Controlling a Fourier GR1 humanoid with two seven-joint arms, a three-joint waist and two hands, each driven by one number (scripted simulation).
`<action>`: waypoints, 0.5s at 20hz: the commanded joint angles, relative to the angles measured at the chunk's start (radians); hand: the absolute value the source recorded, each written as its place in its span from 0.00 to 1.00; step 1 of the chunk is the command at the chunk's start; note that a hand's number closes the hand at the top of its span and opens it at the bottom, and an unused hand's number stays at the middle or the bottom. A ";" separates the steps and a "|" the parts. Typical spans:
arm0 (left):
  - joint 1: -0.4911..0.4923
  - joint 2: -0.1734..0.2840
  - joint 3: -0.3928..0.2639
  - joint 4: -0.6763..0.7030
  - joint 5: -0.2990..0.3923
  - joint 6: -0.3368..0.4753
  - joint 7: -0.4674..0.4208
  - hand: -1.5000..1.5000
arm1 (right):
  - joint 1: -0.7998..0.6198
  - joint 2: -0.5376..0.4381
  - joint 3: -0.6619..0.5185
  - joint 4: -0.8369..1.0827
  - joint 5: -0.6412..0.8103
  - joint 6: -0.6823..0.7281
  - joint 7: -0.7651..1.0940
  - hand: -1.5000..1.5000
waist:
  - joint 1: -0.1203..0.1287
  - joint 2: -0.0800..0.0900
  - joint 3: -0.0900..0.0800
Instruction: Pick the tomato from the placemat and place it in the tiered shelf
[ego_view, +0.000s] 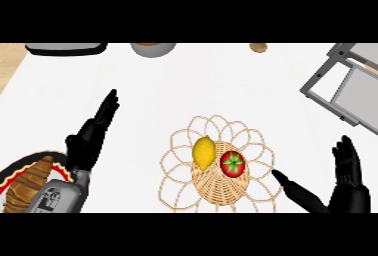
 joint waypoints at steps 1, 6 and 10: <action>0.013 -0.011 -0.003 -0.013 0.007 -0.019 -0.004 0.50 | 0.038 -0.125 0.088 -0.102 0.144 0.023 0.198 0.00 | 0.013 0.002 -0.002; -0.034 -0.036 -0.017 -0.005 -0.038 0.017 0.038 0.50 | -0.067 -0.235 0.117 -0.253 0.292 0.121 0.594 0.00 | 0.015 0.003 -0.003; -0.032 -0.028 -0.004 0.019 -0.024 -0.013 0.008 0.50 | -0.140 -0.322 0.136 -0.328 0.373 0.276 0.849 0.00 | 0.020 0.004 -0.005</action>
